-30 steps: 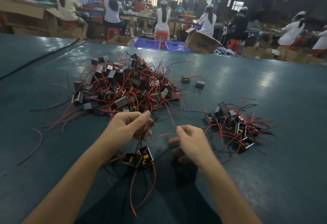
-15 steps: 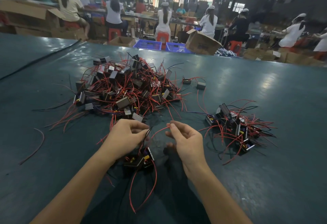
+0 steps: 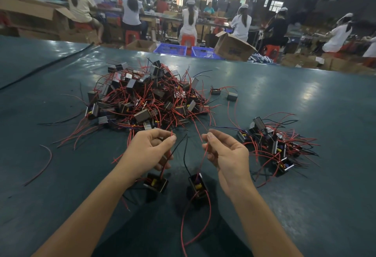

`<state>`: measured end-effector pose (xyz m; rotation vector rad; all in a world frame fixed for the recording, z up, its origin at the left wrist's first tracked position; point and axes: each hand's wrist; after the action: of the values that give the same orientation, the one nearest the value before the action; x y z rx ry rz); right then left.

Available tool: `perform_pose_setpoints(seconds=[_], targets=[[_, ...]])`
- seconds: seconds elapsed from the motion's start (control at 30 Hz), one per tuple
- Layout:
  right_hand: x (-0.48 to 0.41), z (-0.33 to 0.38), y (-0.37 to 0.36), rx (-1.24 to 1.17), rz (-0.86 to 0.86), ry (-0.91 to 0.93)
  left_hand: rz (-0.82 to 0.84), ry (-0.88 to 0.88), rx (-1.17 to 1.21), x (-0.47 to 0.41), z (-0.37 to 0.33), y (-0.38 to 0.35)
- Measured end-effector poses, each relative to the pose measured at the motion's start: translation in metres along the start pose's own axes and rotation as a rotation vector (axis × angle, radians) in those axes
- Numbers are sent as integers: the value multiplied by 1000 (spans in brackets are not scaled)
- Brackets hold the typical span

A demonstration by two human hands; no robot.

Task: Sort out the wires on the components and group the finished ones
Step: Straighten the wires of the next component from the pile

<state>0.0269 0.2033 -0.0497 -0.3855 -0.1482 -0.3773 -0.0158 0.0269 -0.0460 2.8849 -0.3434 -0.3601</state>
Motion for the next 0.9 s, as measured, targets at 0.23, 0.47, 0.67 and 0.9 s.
perform_pose_setpoints(seconds=[0.23,0.47,0.67,0.9], targets=[[3,0,-1,81,15,-7,-37,-53,-18,0,1,-2],[0,1,1,83,5,-3,-93,-132,-6,-2,0,-1],[6,1,-4,35,276,-72,19,-176,99,4,-8,-5],[7,-5,-7,260,277,191,32,-212,100,7,-10,-7]])
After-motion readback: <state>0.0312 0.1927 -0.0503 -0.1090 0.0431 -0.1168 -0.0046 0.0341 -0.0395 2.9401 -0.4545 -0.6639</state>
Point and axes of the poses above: each hand's wrist, its own x-axis away from the middle knuckle, its own y-axis out of the back of the hand, z = x × y, and after that the axes turned 11 degrees about -y, right-handed
